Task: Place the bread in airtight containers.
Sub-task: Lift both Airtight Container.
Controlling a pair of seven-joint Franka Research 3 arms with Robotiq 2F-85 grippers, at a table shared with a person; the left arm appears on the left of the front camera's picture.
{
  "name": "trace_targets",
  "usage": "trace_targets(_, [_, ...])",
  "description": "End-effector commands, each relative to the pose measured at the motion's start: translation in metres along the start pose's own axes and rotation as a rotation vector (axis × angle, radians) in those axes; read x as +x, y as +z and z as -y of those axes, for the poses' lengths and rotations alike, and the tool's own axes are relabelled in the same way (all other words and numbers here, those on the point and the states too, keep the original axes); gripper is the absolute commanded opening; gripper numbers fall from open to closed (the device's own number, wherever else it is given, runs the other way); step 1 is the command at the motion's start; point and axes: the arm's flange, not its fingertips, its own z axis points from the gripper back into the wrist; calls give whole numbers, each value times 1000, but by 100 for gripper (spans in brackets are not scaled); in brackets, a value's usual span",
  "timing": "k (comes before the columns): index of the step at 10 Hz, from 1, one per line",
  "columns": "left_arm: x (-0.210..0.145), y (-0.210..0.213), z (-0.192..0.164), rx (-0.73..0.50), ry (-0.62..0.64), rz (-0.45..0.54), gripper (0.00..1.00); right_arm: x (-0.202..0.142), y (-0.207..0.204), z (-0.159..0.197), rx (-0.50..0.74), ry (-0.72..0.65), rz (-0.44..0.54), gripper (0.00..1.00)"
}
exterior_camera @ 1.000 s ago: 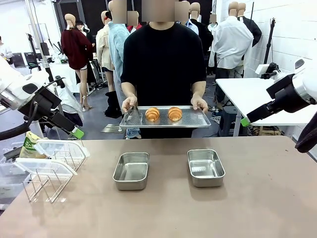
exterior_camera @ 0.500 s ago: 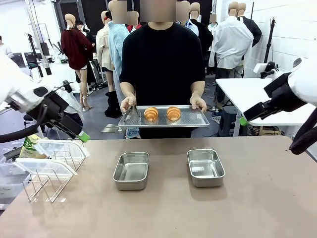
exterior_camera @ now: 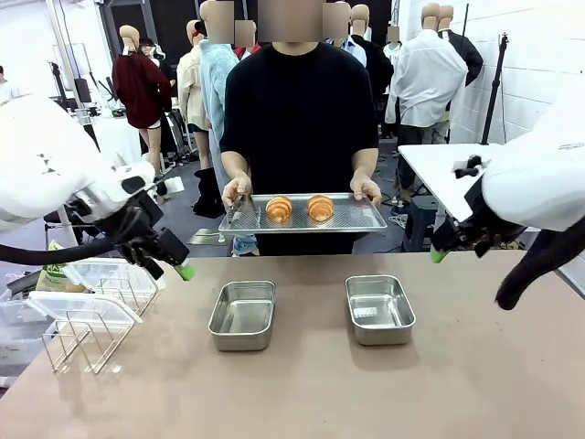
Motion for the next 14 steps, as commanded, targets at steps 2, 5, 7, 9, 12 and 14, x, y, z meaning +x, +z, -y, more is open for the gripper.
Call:
trace_targets(2, [26, -20, -1, 70, 143, -100, 100, 31, -24, -4, -35, -61, -114, 100])
trace_targets(5, [30, -37, 1, 55, 249, -131, 100, 37, -45, -3, -44, -96, -144, 100])
trace_targets(7, [24, -42, 0, 54, 206, -115, 100, 32, -45, 0, -14, -75, -126, 100])
trace_targets(9, [25, -39, -4, 59, 243, -109, 100, 35, -44, 0, -11, -71, -125, 100])
trace_targets(12, [43, -79, -11, 153, 327, -146, 100, 49, -75, -18, -106, -209, -171, 100])
trace_targets(14, [53, -99, -6, 205, 335, -177, 100, 57, -99, -21, -142, -238, -193, 100])
